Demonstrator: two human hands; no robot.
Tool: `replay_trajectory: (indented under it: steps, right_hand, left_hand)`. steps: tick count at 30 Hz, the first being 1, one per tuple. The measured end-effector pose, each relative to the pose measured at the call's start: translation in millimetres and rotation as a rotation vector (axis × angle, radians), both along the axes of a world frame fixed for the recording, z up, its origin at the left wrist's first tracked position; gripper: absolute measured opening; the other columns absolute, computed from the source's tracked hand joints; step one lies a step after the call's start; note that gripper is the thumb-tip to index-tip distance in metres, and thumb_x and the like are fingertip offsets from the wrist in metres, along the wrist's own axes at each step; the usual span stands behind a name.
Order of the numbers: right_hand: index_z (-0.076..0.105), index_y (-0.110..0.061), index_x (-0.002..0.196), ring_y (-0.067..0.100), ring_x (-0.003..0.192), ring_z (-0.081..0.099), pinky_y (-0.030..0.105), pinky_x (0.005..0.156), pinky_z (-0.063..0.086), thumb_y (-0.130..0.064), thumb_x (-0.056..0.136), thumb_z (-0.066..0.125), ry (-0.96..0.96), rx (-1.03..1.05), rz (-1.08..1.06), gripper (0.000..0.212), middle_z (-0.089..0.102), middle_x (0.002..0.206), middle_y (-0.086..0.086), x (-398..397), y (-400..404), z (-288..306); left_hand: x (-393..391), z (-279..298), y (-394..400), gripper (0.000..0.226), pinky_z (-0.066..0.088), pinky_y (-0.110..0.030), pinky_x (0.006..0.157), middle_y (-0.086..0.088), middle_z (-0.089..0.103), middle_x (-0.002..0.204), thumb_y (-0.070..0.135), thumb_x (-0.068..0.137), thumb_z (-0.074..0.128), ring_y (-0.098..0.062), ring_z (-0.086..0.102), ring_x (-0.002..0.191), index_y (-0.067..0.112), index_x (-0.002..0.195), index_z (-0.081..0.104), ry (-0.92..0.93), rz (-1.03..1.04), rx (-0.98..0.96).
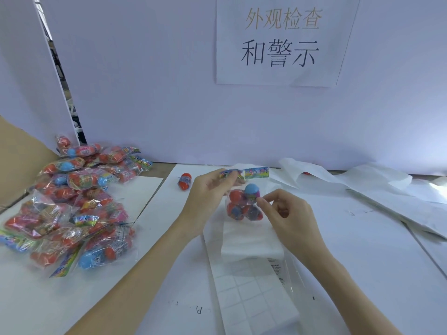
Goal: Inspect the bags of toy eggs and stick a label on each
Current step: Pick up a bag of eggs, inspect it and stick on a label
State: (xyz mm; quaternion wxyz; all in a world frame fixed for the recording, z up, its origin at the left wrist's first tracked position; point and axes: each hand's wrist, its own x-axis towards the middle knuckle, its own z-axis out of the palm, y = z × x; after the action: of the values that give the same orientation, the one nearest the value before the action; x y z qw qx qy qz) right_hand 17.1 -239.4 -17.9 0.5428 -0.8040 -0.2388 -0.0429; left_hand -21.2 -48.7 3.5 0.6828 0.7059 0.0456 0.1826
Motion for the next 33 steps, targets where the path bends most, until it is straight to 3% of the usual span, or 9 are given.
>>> replay_trajectory:
  steps: [5,8,13,16,19,21,24,29,33]
  right_hand:
    - [0.065,-0.028,0.088,0.011,0.053,0.054,0.020,0.055,0.041,-0.036,0.103,0.062,0.076,0.022,0.034,0.017,0.065,0.061,-0.006,-3,3,3]
    - [0.060,-0.038,0.115,0.008,0.084,0.071,0.023,0.074,0.053,-0.061,0.096,0.057,0.265,0.033,0.227,0.030,0.077,0.097,-0.006,-6,-3,8]
    - [0.053,-0.050,0.132,-0.012,0.125,0.055,0.009,0.094,0.046,-0.048,0.082,0.084,0.280,-0.280,0.509,0.060,0.058,0.138,-0.031,-6,-13,12]
    - [0.067,-0.038,0.126,-0.006,0.120,0.058,0.017,0.100,0.047,-0.032,0.089,0.081,0.114,-0.356,0.370,0.040,0.064,0.130,-0.030,-8,-9,9]
    - [0.076,-0.031,0.101,0.001,0.088,0.064,0.020,0.082,0.050,-0.031,0.093,0.077,0.079,-0.208,0.267,0.008,0.073,0.093,-0.021,-5,-7,10]
    - [0.073,-0.029,0.086,0.003,0.071,0.058,0.014,0.070,0.043,-0.029,0.095,0.075,0.023,-0.119,0.212,0.009,0.068,0.077,-0.017,-3,-8,11]
    - [0.070,-0.034,0.096,0.015,0.070,0.061,0.026,0.067,0.048,-0.030,0.092,0.078,0.013,-0.024,0.080,0.010,0.073,0.079,-0.007,2,-9,11]
    - [0.065,-0.030,0.096,0.010,0.061,0.057,0.022,0.056,0.045,-0.034,0.094,0.075,0.023,0.077,-0.044,0.011,0.072,0.071,-0.005,7,-11,8]
    - [0.066,-0.023,0.092,0.011,0.062,0.060,0.024,0.055,0.046,-0.028,0.099,0.069,-0.005,0.128,-0.045,0.010,0.070,0.072,-0.010,8,-14,11]
  left_hand:
    - [3,-1,1,0.023,0.057,-0.021,0.066,0.001,0.081,0.093,0.028,0.105,0.061,-0.013,0.076,0.082,0.013,0.102,0.079,-0.022,0.178,-0.049]
    - [4,-1,8,0.023,0.055,-0.018,0.065,0.005,0.080,0.086,0.025,0.107,0.058,-0.011,0.075,0.075,0.016,0.097,0.076,-0.086,0.304,0.001]
    - [3,-1,24,0.018,0.043,-0.010,0.060,0.010,0.065,0.085,0.018,0.110,0.047,0.003,0.060,0.067,0.019,0.116,0.063,-0.133,0.588,0.115]
    - [-1,1,32,0.034,0.035,-0.021,0.050,0.003,0.050,0.071,0.011,0.109,0.039,-0.009,0.043,0.049,0.031,0.135,0.050,-0.161,0.629,0.174]
    - [-5,5,35,0.037,0.034,-0.019,0.050,-0.010,0.054,0.076,0.003,0.108,0.035,-0.011,0.039,0.051,0.031,0.123,0.055,-0.222,0.636,0.326]
    - [-6,5,31,0.039,0.052,-0.021,0.056,-0.005,0.065,0.088,-0.004,0.105,0.034,-0.006,0.059,0.064,0.022,0.099,0.063,-0.232,0.565,0.338]
    - [-5,4,14,0.039,0.062,-0.054,0.070,0.000,0.072,0.103,0.000,0.104,0.037,-0.022,0.072,0.094,0.018,0.089,0.069,-0.156,0.401,0.235]
    - [-10,2,-4,0.026,0.045,-0.012,0.082,0.008,0.070,0.119,0.021,0.100,0.049,-0.003,0.065,0.102,0.018,0.115,0.070,-0.142,0.026,0.310]
    - [-11,-1,-5,0.026,0.042,-0.009,0.085,0.011,0.064,0.128,0.022,0.098,0.071,0.000,0.057,0.115,0.026,0.123,0.066,-0.155,-0.107,0.437]
